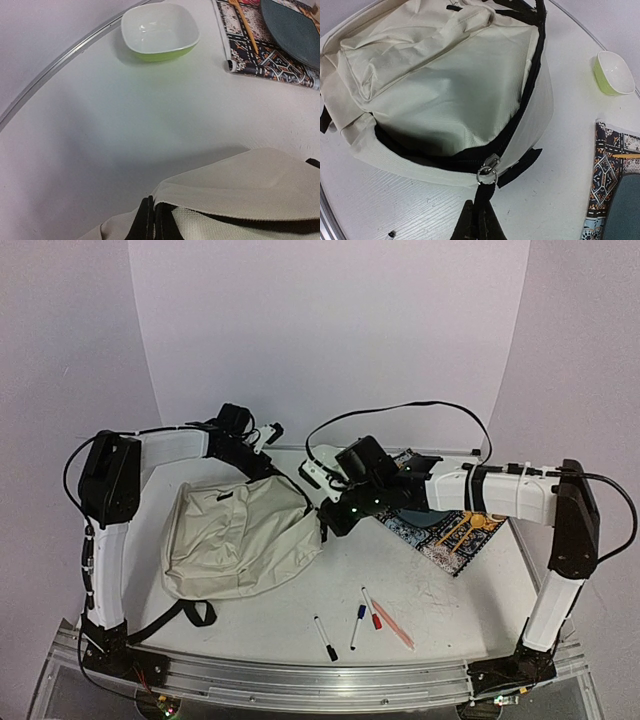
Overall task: Pack the student bag
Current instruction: Zip the student bag into the largest pocket of the bag.
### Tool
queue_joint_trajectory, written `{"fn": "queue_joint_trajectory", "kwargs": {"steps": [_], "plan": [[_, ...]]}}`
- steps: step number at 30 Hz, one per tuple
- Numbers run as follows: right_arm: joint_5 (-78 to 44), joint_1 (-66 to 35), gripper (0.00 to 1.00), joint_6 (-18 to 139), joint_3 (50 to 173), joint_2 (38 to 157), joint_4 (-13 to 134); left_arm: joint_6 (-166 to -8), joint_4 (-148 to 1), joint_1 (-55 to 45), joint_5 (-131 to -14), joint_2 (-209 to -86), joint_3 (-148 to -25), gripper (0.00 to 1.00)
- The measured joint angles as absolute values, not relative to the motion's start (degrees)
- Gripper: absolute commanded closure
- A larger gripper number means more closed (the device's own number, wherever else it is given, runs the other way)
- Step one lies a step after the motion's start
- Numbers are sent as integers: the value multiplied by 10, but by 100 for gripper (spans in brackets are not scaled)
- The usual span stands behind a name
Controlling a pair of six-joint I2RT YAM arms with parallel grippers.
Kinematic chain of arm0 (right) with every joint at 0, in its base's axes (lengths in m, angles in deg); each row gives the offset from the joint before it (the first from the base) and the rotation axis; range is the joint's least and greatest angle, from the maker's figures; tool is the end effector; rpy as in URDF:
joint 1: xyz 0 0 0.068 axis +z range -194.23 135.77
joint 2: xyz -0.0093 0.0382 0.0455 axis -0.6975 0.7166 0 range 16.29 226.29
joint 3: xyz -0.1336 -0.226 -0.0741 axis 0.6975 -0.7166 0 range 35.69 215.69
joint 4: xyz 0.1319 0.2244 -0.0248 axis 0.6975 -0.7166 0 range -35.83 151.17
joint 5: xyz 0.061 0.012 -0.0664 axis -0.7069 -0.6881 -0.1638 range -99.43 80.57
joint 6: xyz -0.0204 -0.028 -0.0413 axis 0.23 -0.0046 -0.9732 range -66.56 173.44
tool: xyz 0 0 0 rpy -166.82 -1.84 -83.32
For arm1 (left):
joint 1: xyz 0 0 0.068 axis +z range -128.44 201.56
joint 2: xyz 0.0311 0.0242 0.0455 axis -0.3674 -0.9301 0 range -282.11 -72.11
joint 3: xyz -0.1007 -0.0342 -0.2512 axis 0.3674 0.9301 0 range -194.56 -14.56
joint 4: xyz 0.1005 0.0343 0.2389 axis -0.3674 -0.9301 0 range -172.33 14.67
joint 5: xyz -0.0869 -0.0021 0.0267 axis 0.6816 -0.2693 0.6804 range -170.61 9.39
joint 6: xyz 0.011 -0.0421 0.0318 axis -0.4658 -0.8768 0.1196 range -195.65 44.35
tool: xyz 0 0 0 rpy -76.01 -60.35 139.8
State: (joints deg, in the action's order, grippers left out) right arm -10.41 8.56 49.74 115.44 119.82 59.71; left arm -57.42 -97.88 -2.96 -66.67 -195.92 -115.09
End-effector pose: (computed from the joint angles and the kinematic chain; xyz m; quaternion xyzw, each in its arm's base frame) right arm 0.2592 0.3422 0.2796 -0.4037 0.7418 0.2290 0.4841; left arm 0.4435 -0.2116 0.2132 0.3777 0.8399 -0.1327 0.3664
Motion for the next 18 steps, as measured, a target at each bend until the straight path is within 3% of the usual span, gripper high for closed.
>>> {"fn": "queue_joint_trajectory", "kwargs": {"steps": [6, 18], "plan": [[-90, 86, 100, 507, 1150, 1201, 610, -661, -974, -18, -672, -1956, -1140, 99], [-83, 102, 100, 504, 1181, 1246, 608, -808, -911, 46, -637, -1807, -935, 61]]}}
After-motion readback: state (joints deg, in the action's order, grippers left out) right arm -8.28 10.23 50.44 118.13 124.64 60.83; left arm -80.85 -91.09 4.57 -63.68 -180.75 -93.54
